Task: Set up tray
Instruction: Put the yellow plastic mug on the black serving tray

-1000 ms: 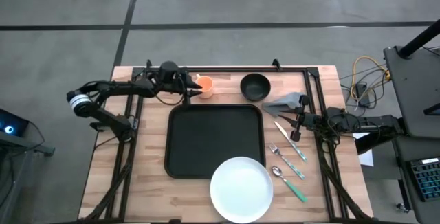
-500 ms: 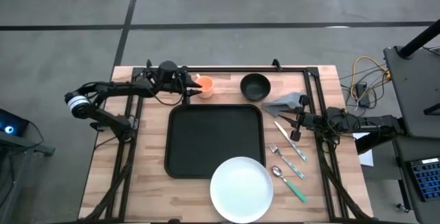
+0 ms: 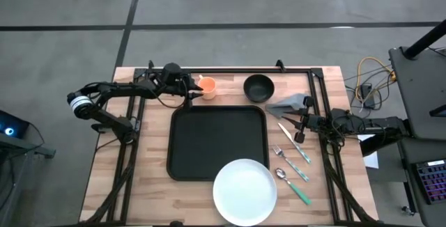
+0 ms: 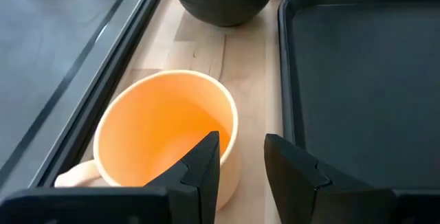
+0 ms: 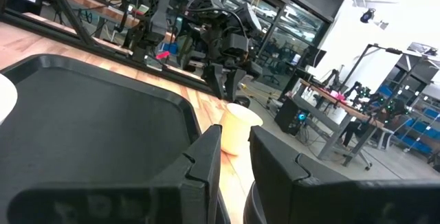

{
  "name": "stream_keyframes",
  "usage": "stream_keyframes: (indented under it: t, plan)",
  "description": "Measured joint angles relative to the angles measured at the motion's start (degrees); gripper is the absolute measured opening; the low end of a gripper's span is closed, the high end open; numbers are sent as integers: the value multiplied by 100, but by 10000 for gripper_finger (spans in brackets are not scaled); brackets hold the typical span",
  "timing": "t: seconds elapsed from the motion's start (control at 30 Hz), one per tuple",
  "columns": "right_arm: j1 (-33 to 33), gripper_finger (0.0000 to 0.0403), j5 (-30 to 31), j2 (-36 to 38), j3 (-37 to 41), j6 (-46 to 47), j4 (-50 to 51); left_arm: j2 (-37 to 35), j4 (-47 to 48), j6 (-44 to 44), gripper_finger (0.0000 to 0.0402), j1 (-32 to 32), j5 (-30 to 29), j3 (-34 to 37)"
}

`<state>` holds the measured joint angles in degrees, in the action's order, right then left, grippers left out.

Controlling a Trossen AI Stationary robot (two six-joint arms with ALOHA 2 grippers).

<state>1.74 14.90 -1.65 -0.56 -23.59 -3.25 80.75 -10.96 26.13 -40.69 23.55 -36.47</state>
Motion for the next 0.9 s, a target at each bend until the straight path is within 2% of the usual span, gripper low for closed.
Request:
stream_keyframes:
  t: [0.2, 0.43, 0.9]
  plan:
    - [0, 68, 0, 2, -1, 0, 0, 0, 120, 147, 96, 1, -162, -58]
    - [0, 68, -1, 2, 0, 0, 0, 0, 1567, 458, 96, 17, -282, -719]
    - [0, 68, 4, 0, -2, 0, 0, 28, 2391, 998, 96, 68, -343, -1136]
